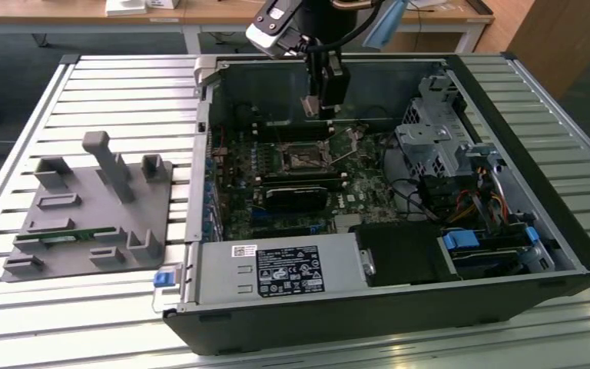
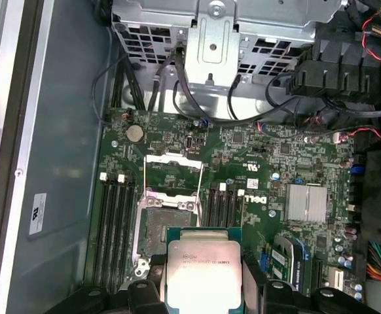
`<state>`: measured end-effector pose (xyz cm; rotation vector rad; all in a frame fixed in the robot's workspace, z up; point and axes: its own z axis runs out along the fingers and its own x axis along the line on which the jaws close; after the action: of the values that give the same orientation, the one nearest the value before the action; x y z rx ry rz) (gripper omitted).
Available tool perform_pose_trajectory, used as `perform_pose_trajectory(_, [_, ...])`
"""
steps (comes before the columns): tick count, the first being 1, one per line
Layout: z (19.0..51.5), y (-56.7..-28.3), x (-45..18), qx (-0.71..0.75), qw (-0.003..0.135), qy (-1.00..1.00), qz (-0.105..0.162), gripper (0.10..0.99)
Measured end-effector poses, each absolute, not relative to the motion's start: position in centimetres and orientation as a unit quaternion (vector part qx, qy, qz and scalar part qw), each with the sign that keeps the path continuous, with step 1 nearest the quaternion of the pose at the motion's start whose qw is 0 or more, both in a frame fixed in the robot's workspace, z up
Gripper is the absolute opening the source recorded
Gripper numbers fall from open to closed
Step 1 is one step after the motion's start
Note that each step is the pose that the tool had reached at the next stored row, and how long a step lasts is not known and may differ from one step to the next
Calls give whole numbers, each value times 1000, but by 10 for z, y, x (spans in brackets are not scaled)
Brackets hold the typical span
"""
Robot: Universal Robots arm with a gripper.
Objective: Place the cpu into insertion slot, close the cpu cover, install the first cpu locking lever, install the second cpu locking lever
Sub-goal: 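Place the cpu into insertion slot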
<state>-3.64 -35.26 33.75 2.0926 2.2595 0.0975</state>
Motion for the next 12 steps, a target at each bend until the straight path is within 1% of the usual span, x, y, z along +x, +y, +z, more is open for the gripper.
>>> perform_pose_trajectory(12, [332, -353, -36, 679, 30, 733, 32, 541])
